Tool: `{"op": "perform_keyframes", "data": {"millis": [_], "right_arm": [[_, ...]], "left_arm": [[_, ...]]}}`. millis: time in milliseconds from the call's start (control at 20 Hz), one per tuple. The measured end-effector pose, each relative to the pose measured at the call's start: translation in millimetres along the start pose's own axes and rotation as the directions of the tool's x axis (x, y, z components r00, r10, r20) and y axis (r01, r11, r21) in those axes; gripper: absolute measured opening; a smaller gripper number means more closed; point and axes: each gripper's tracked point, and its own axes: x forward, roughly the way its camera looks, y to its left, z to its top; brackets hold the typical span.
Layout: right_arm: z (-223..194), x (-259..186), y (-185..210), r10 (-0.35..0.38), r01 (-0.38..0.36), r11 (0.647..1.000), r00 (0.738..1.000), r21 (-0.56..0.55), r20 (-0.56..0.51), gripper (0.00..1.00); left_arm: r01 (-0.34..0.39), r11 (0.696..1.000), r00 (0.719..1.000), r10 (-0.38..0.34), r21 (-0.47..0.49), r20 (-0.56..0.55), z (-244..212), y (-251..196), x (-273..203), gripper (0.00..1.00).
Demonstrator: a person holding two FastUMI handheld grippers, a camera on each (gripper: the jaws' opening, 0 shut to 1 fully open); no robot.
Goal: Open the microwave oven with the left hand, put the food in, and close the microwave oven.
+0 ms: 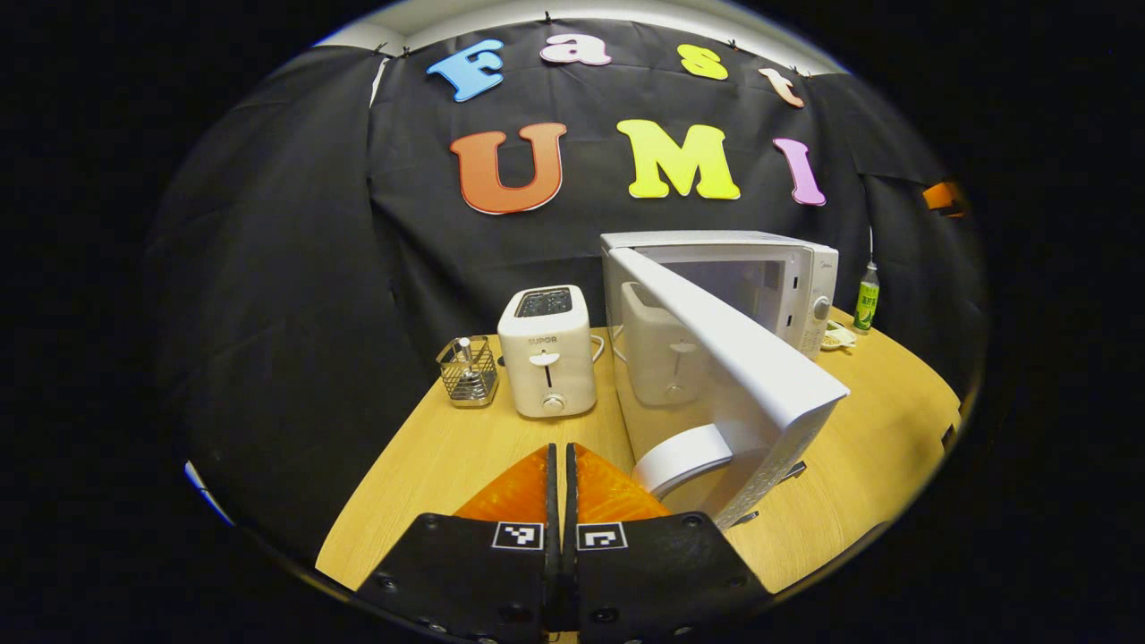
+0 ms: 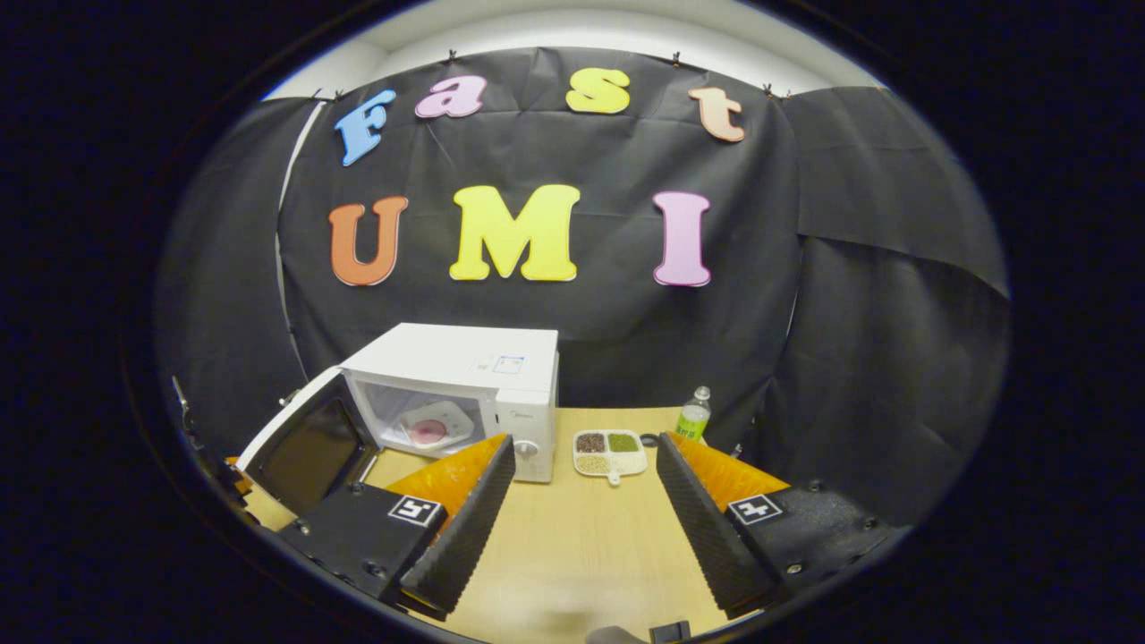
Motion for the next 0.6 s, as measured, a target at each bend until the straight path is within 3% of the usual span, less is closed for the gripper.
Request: {"op": "perform_keyframes", "data": {"millis": [200,250,300,350,500,550,600], "right_arm": [[-2,-1,1,0.007,-0.007,1.000,1.000,0.025,-0.016,0.92],[-4,-1,1,0.014,-0.013,0.999,1.000,0.040,-0.022,1.00],[-3,0,0,0.015,-0.013,0.999,1.000,0.050,-0.028,1.00],[-5,0,-3,0.012,-0.010,0.999,0.999,0.054,-0.032,0.92],[-4,0,-11,0.003,-0.001,0.999,0.999,0.052,-0.040,0.92],[-3,0,-13,-0.001,0.003,0.999,0.999,0.053,-0.040,1.00],[-3,0,-16,-0.004,0.006,0.998,0.999,0.056,-0.042,0.92]], "left_arm": [[0.050,0.999,0.999,-0.050,0.020,0.004,0,-32,5,0.00],[0.062,0.998,0.998,-0.062,0.027,0.006,2,-41,7,0.00],[0.079,0.996,0.997,-0.079,0.033,0.010,5,-51,8,0.00],[0.097,0.994,0.995,-0.098,0.040,0.016,8,-62,9,0.00],[0.166,0.984,0.985,-0.168,0.069,0.028,16,-98,13,0.00],[0.190,0.978,0.981,-0.194,0.085,0.030,19,-111,15,0.00],[0.212,0.971,0.976,-0.217,0.107,0.031,21,-124,16,0.00]]}}
